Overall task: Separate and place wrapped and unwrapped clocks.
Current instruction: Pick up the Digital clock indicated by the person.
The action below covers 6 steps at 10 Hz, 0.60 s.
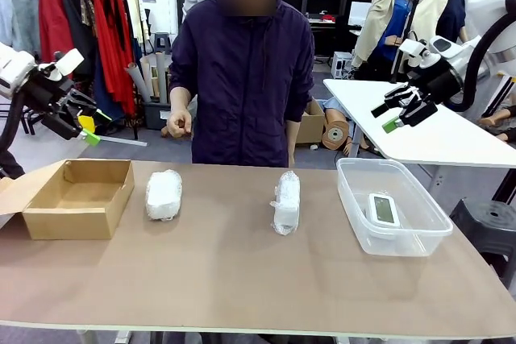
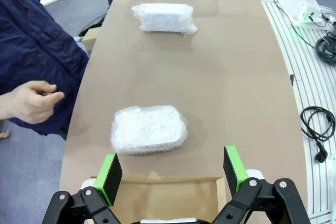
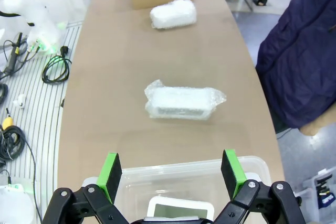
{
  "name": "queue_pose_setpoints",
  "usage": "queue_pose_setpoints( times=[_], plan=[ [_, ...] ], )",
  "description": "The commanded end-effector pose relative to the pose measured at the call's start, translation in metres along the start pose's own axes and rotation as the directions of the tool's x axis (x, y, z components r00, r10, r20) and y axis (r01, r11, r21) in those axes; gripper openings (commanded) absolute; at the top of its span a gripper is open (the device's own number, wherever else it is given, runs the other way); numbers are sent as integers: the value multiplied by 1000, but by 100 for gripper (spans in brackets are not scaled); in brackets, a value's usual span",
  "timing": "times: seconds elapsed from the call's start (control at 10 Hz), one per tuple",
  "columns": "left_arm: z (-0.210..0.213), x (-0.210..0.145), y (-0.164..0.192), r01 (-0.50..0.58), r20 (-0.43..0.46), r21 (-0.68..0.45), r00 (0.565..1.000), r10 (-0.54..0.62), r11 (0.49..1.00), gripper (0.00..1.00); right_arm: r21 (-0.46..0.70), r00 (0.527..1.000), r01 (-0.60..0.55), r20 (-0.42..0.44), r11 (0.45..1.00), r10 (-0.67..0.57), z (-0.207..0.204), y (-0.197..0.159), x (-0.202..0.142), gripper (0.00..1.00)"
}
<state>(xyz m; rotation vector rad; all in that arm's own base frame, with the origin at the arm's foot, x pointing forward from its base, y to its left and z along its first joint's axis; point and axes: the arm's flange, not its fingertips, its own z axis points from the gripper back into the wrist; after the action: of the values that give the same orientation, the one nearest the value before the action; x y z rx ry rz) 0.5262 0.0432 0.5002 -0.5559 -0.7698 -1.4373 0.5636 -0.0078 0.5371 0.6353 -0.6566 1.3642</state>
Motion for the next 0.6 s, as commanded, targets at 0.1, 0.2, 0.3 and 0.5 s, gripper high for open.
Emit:
queue_pose_setpoints(
  times=[0.1, 0.2, 0.3, 0.5],
  plan=[
    [0, 1, -4, 4, -2, -3, 1000, -4, 1000, 100, -10, 1000, -22, -18, 1000, 22, -2, 4, -3, 100],
    [0, 1, -4, 4, -2, -3, 1000, -4, 1000, 100, -10, 1000, -22, -18, 1000, 22, -2, 4, -3, 100],
    [0, 1, -4, 4, -2, -3, 1000, -4, 1000, 100, -10, 1000, -22, -18, 1000, 22, -2, 4, -3, 100],
    [0, 1, -4, 4, -2, -3, 1000, -4, 1000, 100, -10, 1000, -22, -18, 1000, 22, -2, 4, -3, 100]
  ],
)
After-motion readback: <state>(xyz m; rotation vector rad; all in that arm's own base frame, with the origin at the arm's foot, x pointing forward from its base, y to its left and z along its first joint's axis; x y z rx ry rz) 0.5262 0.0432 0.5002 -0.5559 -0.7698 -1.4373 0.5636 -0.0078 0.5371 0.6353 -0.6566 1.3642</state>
